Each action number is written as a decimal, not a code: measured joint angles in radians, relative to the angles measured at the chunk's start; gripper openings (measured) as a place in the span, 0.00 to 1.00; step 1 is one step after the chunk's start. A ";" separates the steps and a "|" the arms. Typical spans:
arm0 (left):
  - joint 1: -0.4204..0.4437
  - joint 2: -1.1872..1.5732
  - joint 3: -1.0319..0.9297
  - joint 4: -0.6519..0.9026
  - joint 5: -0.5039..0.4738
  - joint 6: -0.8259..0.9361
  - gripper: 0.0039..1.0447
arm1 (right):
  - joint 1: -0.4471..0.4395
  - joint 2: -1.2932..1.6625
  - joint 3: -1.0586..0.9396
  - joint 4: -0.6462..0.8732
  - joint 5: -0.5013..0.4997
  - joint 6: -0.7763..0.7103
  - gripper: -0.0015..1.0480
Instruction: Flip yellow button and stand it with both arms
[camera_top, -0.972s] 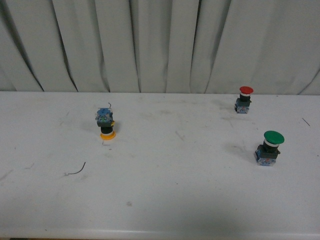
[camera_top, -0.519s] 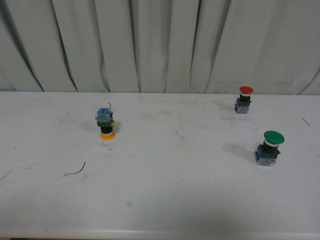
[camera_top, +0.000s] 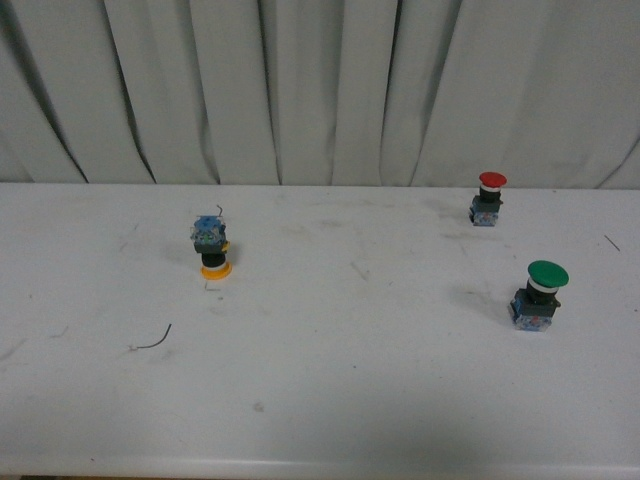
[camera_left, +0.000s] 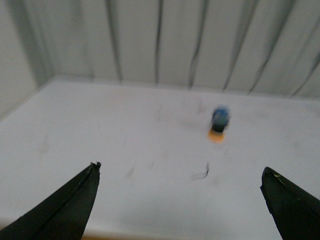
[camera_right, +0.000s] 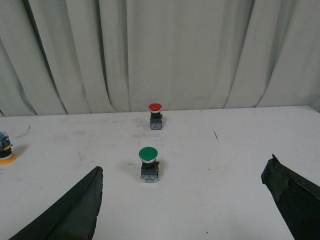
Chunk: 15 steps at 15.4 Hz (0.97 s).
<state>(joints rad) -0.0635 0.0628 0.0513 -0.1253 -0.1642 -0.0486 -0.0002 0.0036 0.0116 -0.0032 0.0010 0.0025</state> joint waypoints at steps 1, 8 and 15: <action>-0.021 0.100 0.046 -0.065 -0.145 -0.028 0.94 | 0.000 0.000 0.000 0.000 -0.001 -0.001 0.94; 0.317 0.654 0.211 0.476 0.076 0.023 0.94 | 0.000 0.000 0.000 0.000 -0.001 0.000 0.94; 0.068 1.699 0.920 0.520 0.241 0.023 0.94 | 0.000 0.000 0.000 0.000 -0.001 0.000 0.94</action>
<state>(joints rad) 0.0040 1.7622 0.9710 0.3946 0.0772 -0.0254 -0.0002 0.0036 0.0116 -0.0032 -0.0002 0.0021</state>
